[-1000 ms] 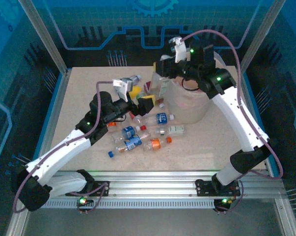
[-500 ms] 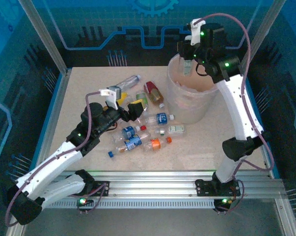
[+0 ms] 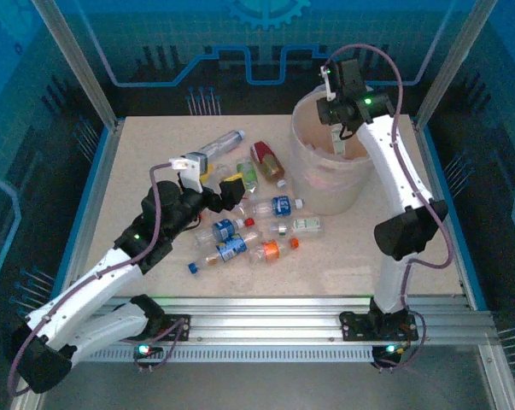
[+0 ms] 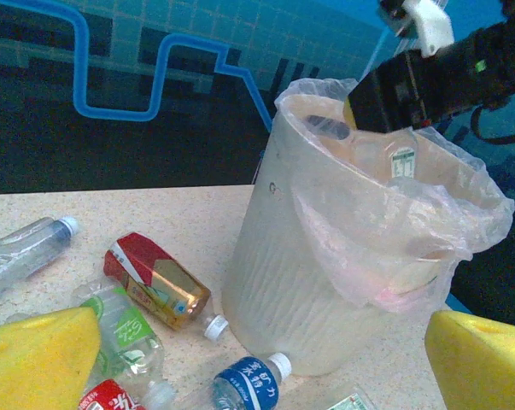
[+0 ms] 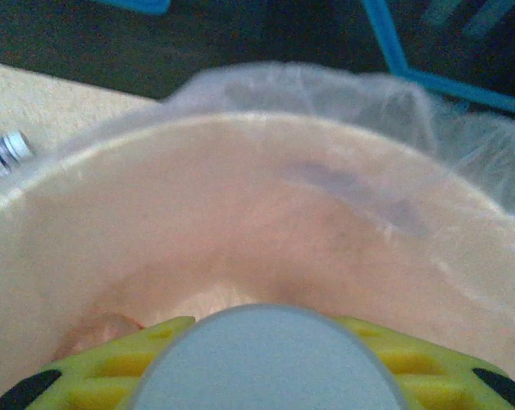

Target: Put the plastic bottles in the bin

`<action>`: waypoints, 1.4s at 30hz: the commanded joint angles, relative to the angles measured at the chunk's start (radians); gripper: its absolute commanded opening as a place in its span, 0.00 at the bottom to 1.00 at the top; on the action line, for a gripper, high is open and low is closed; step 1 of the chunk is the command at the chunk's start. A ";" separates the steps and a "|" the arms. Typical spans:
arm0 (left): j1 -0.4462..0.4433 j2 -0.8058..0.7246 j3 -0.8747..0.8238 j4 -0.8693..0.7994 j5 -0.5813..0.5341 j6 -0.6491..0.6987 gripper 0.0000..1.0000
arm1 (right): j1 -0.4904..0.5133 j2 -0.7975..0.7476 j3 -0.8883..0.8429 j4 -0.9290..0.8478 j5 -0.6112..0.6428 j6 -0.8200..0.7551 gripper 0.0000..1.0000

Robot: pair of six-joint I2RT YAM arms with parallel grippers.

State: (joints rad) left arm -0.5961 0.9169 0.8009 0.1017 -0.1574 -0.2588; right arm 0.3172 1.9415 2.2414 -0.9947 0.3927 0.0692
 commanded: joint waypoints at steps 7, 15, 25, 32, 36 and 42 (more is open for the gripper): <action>-0.004 0.013 -0.001 -0.016 -0.039 0.020 0.99 | -0.032 0.079 -0.079 -0.045 0.016 -0.004 0.05; -0.003 0.017 -0.001 -0.019 -0.042 0.019 0.99 | -0.048 0.151 -0.104 -0.049 -0.018 0.008 0.10; -0.003 0.014 -0.006 -0.033 -0.054 0.018 0.99 | -0.060 0.204 -0.142 -0.039 -0.024 0.019 0.25; -0.002 0.011 -0.011 -0.046 -0.070 0.019 0.99 | -0.064 0.226 -0.145 -0.042 -0.027 0.028 0.52; -0.002 0.013 -0.014 -0.058 -0.081 0.022 0.99 | -0.064 0.223 -0.140 -0.047 -0.025 0.030 0.67; -0.003 0.013 -0.016 -0.072 -0.094 0.023 0.99 | -0.063 0.202 -0.109 -0.069 -0.023 0.037 1.00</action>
State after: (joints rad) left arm -0.5957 0.9333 0.7933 0.0425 -0.2249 -0.2581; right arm 0.2539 2.1551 2.1017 -1.0321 0.3859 0.0956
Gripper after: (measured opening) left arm 0.990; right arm 0.991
